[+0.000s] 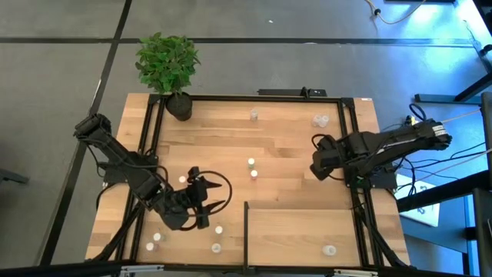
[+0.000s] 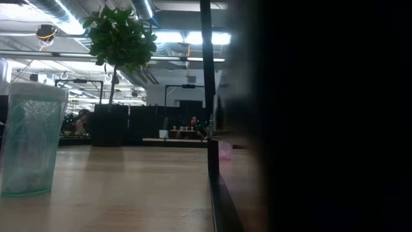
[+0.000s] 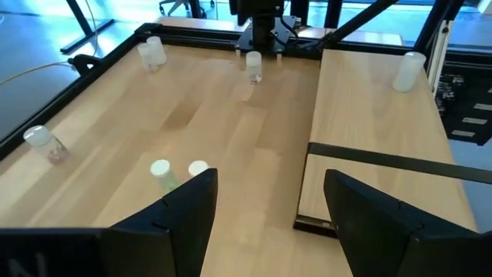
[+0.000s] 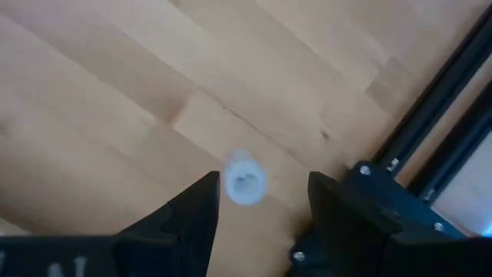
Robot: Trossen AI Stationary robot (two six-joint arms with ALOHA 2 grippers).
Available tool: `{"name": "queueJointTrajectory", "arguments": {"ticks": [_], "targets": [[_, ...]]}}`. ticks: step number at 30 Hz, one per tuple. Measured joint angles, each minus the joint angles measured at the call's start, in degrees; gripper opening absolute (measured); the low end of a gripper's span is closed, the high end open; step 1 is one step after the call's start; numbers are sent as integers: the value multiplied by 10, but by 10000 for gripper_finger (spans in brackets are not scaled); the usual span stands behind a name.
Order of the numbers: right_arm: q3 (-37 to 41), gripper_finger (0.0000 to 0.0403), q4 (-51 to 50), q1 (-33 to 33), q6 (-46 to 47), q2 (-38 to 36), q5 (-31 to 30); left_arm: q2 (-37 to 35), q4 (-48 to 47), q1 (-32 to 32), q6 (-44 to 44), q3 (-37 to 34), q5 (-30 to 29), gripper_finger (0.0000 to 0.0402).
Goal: Pick and place medicine bottles onto shelf by color
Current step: Put the bottom transparent pill bottle on the shelf
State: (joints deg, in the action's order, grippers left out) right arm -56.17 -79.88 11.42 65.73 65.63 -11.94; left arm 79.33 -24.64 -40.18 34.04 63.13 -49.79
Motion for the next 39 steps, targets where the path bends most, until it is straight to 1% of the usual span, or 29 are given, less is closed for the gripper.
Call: {"name": "queueJointTrajectory", "arguments": {"ticks": [5, 10, 13, 17, 24, 32, 39], "targets": [[59, 201, 46, 0, 14, 0, 4, 0, -4, 3, -1, 0, -2, 232], [106, 201, 107, 0, 0, 0, 45, 0, -4, 13, -1, 0, -4, 232], [121, 201, 120, 0, 1, 0, 47, 0, -4, 21, -1, 0, -4, 232], [124, 201, 119, 0, 2, 0, 59, 0, -4, 32, -1, 0, -5, 232], [124, 201, 118, 0, 22, 0, 60, 0, -4, 39, -1, 0, -1, 232], [124, 201, 119, 0, 30, 0, 37, 0, -4, 39, -1, -1, 0, 232], [124, 201, 119, 0, 28, 0, 40, 0, -4, 39, -1, -1, 0, 232]]}}
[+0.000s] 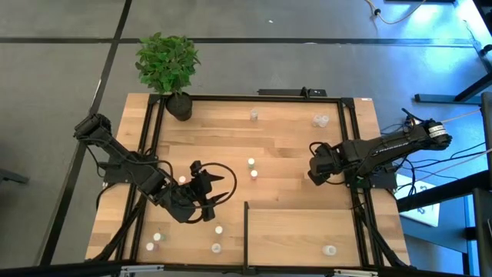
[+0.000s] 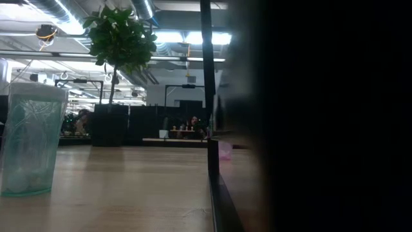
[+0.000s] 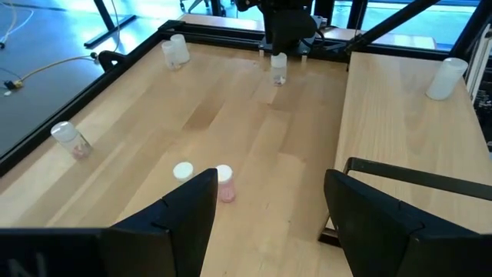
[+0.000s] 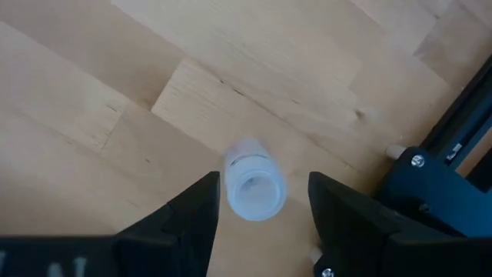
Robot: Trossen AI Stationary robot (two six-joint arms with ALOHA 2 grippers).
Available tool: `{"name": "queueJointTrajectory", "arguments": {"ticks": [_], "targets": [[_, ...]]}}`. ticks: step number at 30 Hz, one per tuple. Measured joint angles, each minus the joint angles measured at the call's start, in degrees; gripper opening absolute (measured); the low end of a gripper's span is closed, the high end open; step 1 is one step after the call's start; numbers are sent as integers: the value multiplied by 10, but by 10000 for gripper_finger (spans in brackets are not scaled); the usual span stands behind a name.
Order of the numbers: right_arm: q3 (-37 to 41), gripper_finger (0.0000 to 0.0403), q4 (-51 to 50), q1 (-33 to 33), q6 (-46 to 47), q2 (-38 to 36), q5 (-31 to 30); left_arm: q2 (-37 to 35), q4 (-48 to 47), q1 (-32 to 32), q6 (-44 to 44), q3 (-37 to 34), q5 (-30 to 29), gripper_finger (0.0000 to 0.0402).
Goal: Pick and place medicine bottles onto shelf by color
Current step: Put the bottom transparent pill bottle on the shelf
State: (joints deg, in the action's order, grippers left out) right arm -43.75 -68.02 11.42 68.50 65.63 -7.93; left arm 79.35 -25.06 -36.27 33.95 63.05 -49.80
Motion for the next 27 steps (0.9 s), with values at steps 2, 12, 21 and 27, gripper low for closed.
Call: {"name": "queueJointTrajectory", "arguments": {"ticks": [2, 12, 21, 27], "targets": [[0, 201, 0, 0, -5, 0, 0, 0, 0, 0, 0, 0, 0, 232], [72, 201, 45, 1, -14, 0, 20, 0, 0, 2, 1, 0, 0, 232], [85, 201, 72, 1, -17, 0, 21, 0, 1, 15, 5, 0, 0, 232], [85, 197, 72, 1, -17, 0, 25, 0, 3, 15, 6, 0, 0, 232]]}}
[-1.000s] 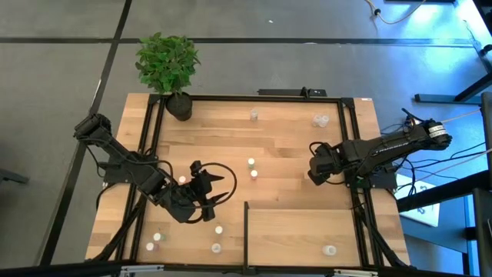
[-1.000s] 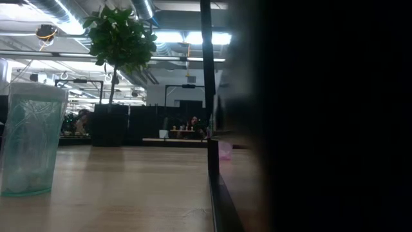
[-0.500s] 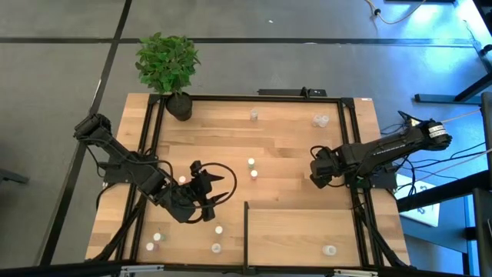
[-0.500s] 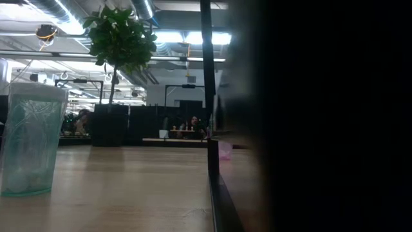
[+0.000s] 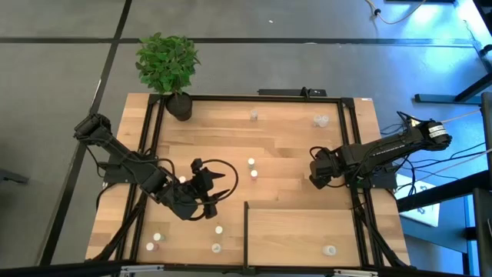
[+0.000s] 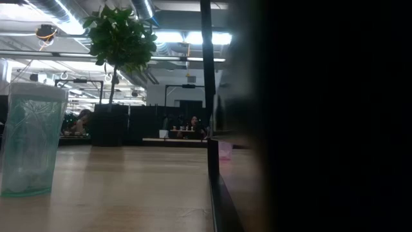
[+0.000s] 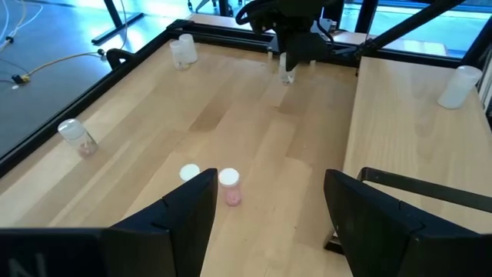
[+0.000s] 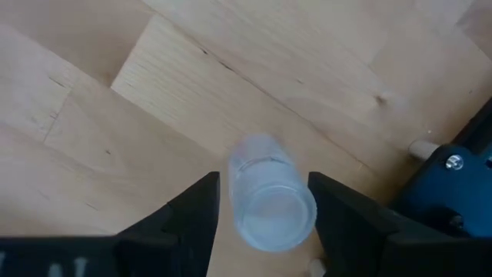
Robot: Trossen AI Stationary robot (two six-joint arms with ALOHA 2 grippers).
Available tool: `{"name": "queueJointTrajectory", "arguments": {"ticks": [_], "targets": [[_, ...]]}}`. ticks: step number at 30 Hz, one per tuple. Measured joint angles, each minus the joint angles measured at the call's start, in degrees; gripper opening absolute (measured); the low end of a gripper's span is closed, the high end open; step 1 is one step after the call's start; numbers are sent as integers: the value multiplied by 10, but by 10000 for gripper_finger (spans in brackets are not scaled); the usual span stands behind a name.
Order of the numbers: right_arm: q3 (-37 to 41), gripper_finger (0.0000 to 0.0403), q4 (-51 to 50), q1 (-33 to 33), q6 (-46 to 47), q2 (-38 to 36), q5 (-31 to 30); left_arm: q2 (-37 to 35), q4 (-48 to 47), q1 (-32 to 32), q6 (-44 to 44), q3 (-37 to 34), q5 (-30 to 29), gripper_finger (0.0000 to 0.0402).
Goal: Pick and place medicine bottles onto shelf by color
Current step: Put the bottom transparent pill bottle on the shelf
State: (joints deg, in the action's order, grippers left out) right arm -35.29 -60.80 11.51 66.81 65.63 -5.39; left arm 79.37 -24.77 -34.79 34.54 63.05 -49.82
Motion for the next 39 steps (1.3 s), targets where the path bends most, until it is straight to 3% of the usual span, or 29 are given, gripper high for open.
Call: {"name": "queueJointTrajectory", "arguments": {"ticks": [11, 20, 39], "targets": [[0, 148, 17, 0, -1, 0, -7, 0, 0, -2, 0, 0, 0, 232], [0, 151, 115, 8, -67, 0, -15, 0, -1, -2, -1, 0, 0, 232], [-46, 151, 143, 18, -168, 0, -30, 0, -5, -3, -2, 0, 0, 232]]}}
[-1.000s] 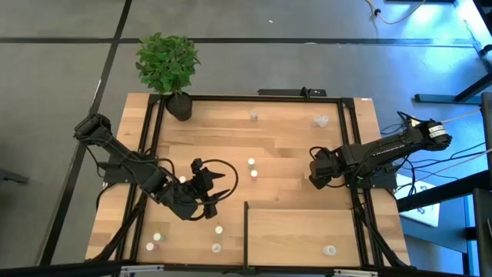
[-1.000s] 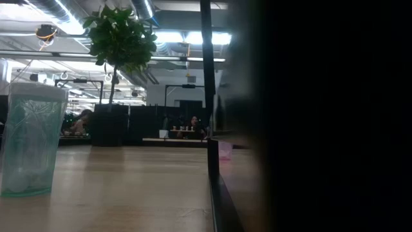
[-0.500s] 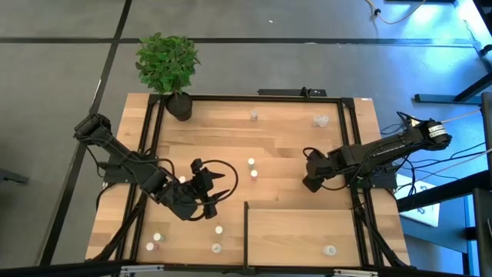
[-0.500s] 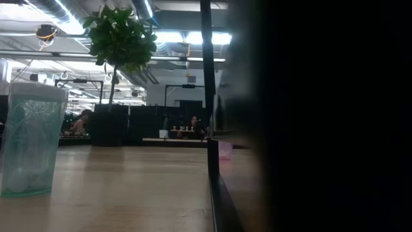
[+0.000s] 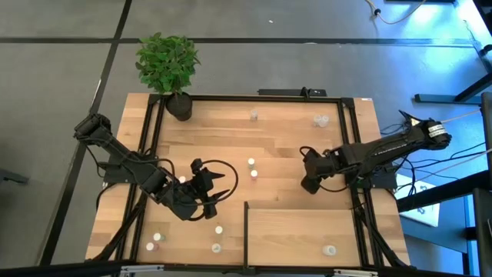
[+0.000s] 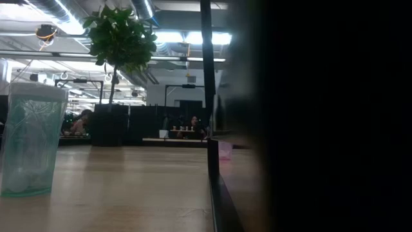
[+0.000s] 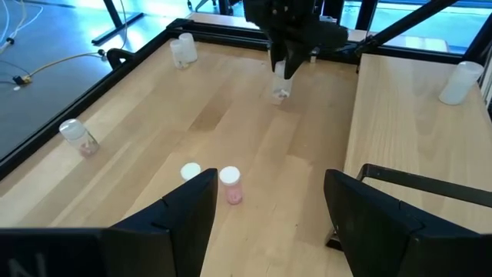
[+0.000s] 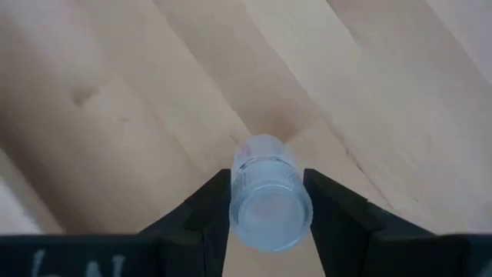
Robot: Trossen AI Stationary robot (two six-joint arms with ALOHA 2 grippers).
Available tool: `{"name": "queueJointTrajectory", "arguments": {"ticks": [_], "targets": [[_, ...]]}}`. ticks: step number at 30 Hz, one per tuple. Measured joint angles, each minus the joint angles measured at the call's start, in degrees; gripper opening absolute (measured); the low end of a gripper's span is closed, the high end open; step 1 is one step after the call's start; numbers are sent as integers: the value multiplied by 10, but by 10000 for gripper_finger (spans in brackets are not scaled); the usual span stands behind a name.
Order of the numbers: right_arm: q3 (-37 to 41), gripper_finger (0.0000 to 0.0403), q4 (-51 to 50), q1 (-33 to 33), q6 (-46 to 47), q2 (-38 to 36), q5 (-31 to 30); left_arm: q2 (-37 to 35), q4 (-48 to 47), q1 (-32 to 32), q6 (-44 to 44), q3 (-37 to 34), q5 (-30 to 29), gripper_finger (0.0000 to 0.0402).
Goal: Pick and place medicine bottles onto shelf by color
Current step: Put the bottom transparent pill bottle on the shelf
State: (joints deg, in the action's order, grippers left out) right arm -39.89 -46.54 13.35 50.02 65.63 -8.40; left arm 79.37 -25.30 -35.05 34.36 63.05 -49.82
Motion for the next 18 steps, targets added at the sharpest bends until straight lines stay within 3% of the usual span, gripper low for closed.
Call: {"name": "queueJointTrajectory", "arguments": {"ticks": [11, 18], "targets": [[-64, 151, -31, 56, -44, 0, -60, 0, -2, 0, -17, 0, 0, 232], [-102, 151, -31, 82, -54, 0, -67, 0, -33, 0, -44, 0, 0, 232]]}}
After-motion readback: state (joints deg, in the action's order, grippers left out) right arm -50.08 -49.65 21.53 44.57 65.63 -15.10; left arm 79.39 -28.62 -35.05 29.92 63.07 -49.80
